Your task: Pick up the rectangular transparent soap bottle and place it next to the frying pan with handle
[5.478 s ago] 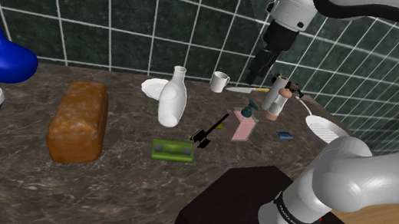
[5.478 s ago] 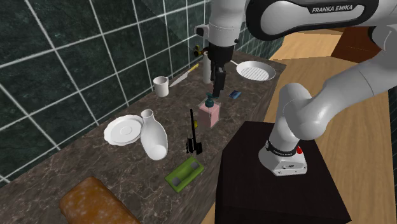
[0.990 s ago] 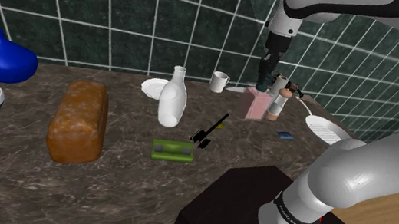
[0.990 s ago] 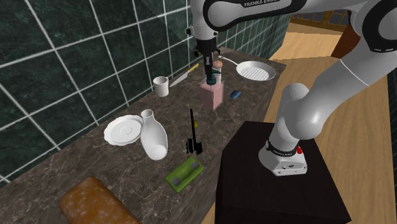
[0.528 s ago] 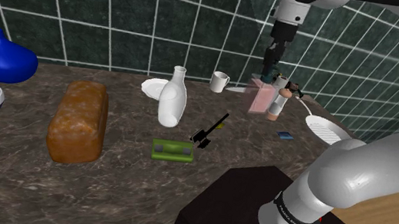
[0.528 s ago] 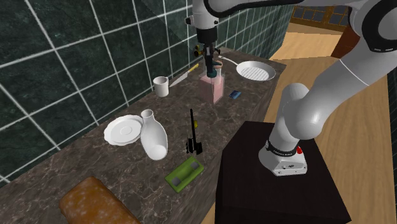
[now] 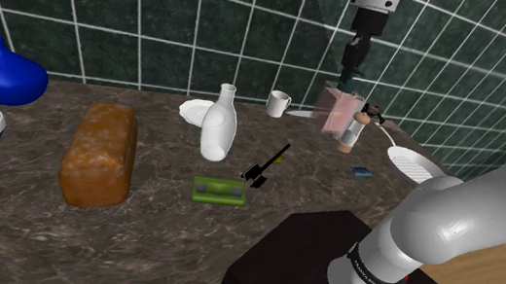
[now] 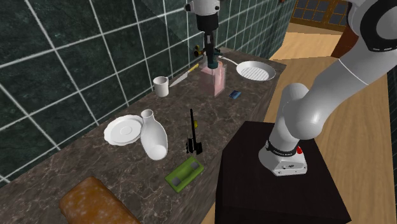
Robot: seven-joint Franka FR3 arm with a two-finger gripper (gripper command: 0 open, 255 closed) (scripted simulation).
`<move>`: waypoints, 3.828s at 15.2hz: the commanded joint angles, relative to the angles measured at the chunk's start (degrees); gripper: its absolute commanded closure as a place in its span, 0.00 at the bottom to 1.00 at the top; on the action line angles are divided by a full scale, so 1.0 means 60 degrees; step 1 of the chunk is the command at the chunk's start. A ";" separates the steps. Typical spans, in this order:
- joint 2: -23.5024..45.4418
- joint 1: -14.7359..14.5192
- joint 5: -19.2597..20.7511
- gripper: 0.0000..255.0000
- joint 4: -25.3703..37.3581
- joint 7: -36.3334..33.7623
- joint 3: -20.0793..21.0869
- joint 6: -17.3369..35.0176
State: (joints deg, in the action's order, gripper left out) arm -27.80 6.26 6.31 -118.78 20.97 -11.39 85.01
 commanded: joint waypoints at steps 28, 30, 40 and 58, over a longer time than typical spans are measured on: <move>-0.1566 0.1218 0.2399 1.00 0.0903 0.4090 -0.2857 -0.1727; -0.1577 0.1303 0.2662 1.00 0.1047 0.4567 -0.3233 -0.1738; -0.1791 0.1527 0.3359 1.00 0.0529 0.5467 -0.4242 -0.1052; -0.2346 0.1788 0.3946 1.00 -0.1984 0.5030 -0.4855 0.0953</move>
State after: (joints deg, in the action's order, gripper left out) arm -41.79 16.92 29.75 -129.89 51.29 -40.23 89.95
